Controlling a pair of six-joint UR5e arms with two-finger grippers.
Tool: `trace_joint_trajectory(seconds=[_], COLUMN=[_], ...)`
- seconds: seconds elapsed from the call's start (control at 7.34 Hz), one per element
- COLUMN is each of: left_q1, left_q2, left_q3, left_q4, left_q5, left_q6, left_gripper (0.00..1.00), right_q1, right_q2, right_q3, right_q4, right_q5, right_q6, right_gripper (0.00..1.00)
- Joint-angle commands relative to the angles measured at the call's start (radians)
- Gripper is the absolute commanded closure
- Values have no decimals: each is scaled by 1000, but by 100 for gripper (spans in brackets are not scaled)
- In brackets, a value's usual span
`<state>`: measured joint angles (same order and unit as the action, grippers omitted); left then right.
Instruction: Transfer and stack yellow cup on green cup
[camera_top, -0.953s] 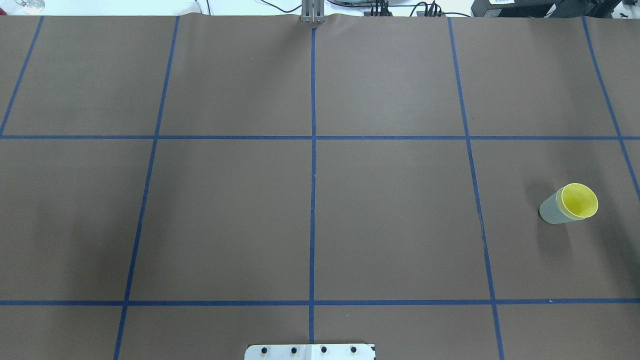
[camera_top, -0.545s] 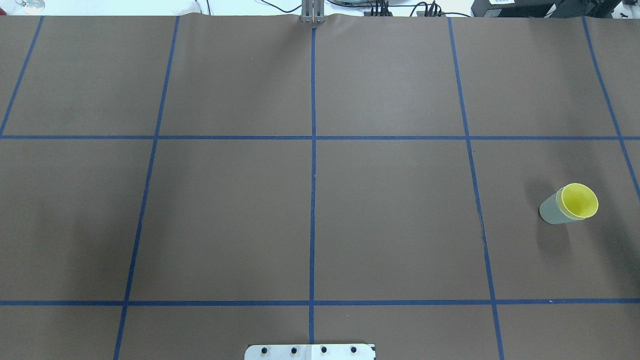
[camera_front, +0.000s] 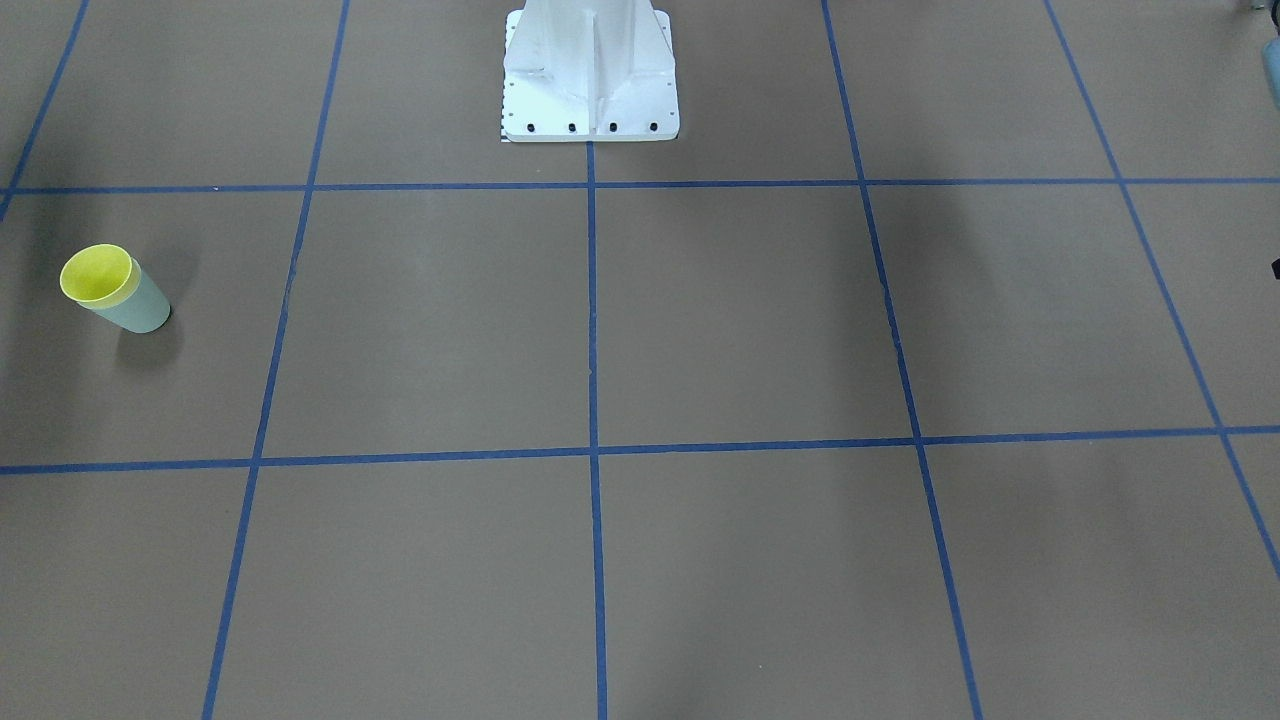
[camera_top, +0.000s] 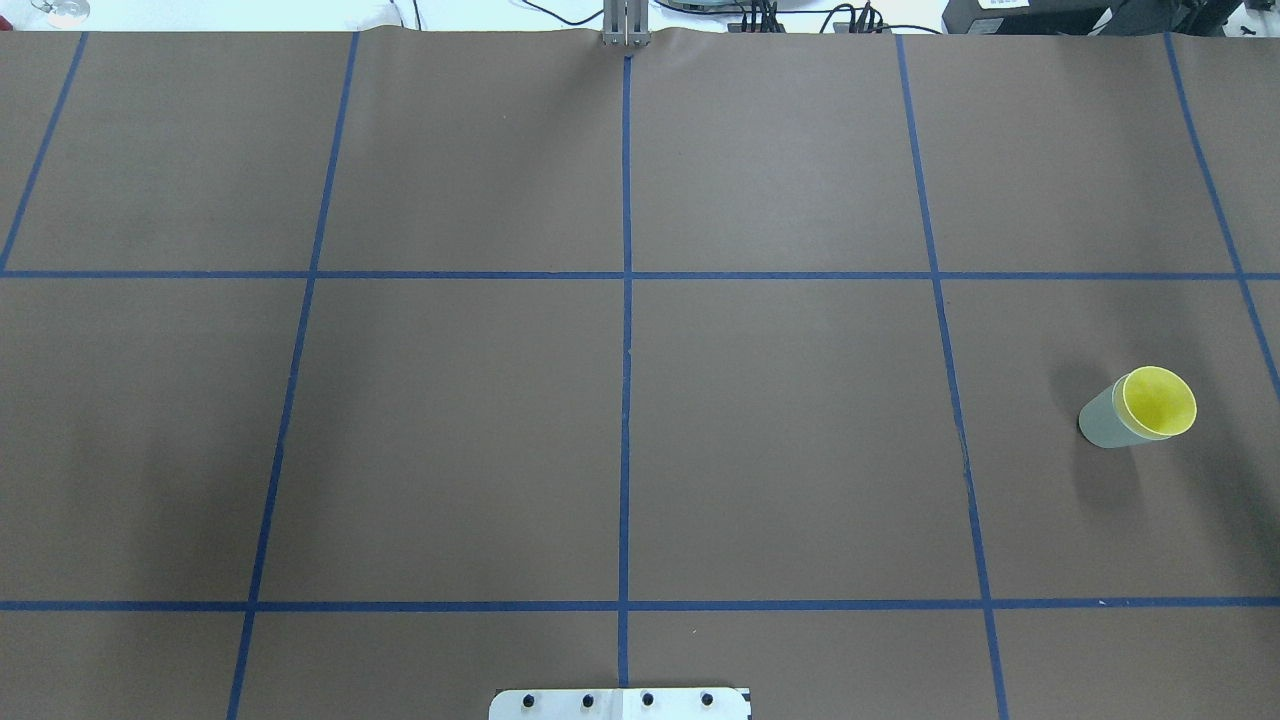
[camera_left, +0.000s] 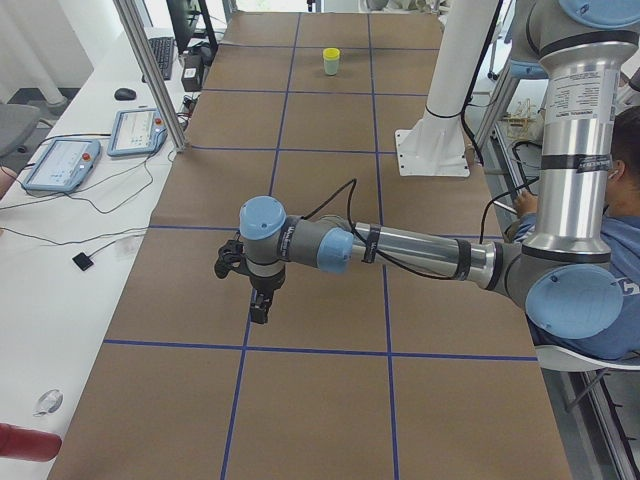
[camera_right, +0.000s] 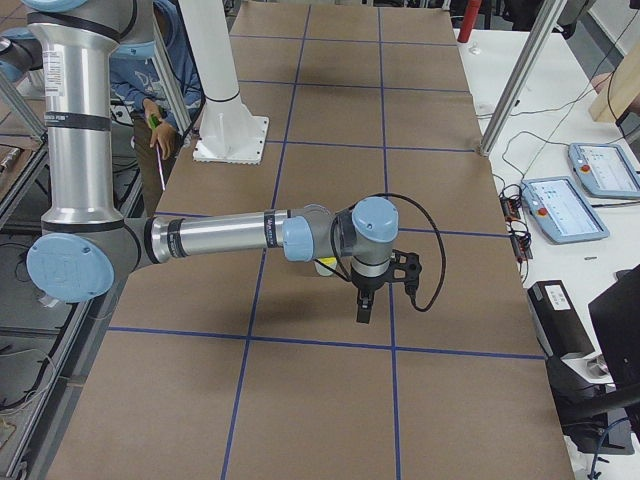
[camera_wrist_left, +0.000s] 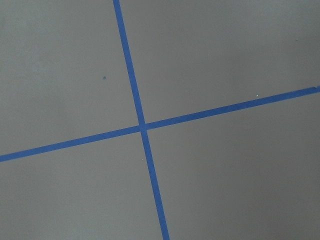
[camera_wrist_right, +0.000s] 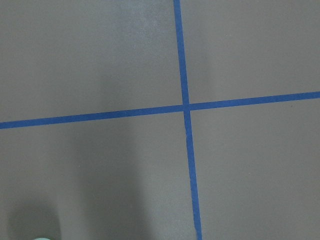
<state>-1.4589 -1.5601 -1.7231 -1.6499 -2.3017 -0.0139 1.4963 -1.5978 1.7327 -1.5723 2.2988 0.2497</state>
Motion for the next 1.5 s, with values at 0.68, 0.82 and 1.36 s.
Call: trace_joint_trajectory(seconds=[0.68,0.82,1.36], left_q1=[2,2,2], left_q2=[-24,-24,-12], left_q3=[19,20,2], left_q4=[-2,-2,-2], left_q5=[-22,-21,-24], left_q6=[-3,-5,-3], left_gripper=[0,0,0], right_q1=[-5,-19,-33], right_q2=[1,5,22], right_q3=[-7,-4,8], right_q4=[5,8,8], right_q5=[10,11,14], right_q6=[-9,-7,0], right_gripper=[0,0,0])
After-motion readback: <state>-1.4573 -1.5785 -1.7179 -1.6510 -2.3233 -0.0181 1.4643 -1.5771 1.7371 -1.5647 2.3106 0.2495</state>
